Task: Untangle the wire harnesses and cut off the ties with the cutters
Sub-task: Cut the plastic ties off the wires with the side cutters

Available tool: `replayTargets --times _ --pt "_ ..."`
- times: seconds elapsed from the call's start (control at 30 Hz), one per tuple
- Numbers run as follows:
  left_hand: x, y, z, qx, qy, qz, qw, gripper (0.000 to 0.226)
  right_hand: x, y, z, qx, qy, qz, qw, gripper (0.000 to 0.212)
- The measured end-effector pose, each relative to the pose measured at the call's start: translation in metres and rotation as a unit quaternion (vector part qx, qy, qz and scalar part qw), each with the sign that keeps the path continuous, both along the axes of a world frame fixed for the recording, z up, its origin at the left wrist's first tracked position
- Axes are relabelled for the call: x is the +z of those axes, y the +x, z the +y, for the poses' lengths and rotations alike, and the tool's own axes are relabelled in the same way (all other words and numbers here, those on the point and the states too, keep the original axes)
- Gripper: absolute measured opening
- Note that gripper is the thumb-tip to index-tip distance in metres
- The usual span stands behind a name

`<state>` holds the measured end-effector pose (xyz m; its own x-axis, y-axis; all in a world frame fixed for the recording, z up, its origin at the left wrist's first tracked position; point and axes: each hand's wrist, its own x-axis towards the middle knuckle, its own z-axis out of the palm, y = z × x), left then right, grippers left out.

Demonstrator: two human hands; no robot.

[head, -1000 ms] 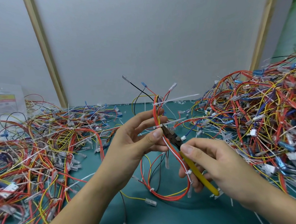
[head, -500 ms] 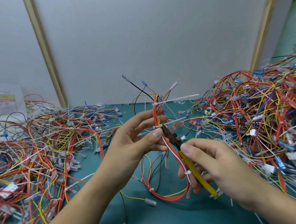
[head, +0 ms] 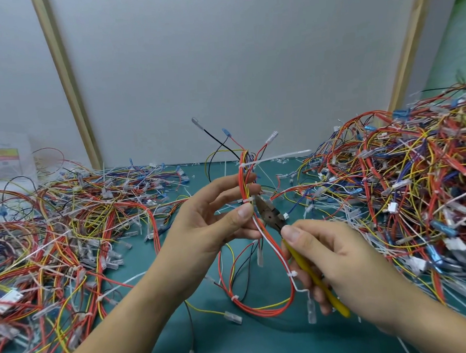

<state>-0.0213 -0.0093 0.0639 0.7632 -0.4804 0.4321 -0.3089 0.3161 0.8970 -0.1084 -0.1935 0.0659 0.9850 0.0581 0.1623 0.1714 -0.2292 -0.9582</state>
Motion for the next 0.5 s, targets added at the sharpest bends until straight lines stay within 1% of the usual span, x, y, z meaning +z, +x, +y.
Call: replayTargets --times 0.07,0.13,0.17,0.23,0.27,0.33,0.37,0.43,0.5 --pt "0.001 0.000 0.000 0.014 0.002 0.012 1.000 0.034 0.000 0.001 0.000 -0.020 0.035 -0.025 0.999 0.041" --pt "0.001 0.000 0.000 0.053 0.013 0.024 0.998 0.030 0.001 0.003 -0.002 -0.050 0.046 -0.069 0.995 0.039" --pt "0.000 0.000 0.000 0.089 0.034 0.013 0.995 0.027 0.001 0.004 -0.004 -0.064 0.045 -0.088 0.993 0.037" --pt "-0.003 0.001 -0.002 0.148 0.100 -0.040 0.983 0.026 0.002 0.005 -0.006 -0.081 0.057 -0.108 0.989 0.030" --pt "-0.005 -0.001 -0.002 0.150 0.124 -0.067 0.979 0.026 0.001 0.005 -0.005 -0.083 0.072 -0.106 0.988 0.028" --pt "-0.007 -0.005 -0.004 0.123 0.157 -0.124 0.972 0.026 -0.001 0.006 -0.002 -0.073 0.095 -0.087 0.989 0.029" --pt "-0.007 -0.007 -0.005 0.107 0.175 -0.155 0.966 0.026 -0.002 0.006 0.000 -0.066 0.096 -0.077 0.990 0.027" --pt "-0.007 -0.011 -0.007 0.081 0.202 -0.203 0.955 0.027 -0.004 0.005 0.004 -0.056 0.081 -0.072 0.993 0.017" --pt "-0.006 -0.013 -0.009 0.063 0.216 -0.220 0.949 0.031 -0.006 0.005 0.007 -0.055 0.071 -0.079 0.993 0.020"
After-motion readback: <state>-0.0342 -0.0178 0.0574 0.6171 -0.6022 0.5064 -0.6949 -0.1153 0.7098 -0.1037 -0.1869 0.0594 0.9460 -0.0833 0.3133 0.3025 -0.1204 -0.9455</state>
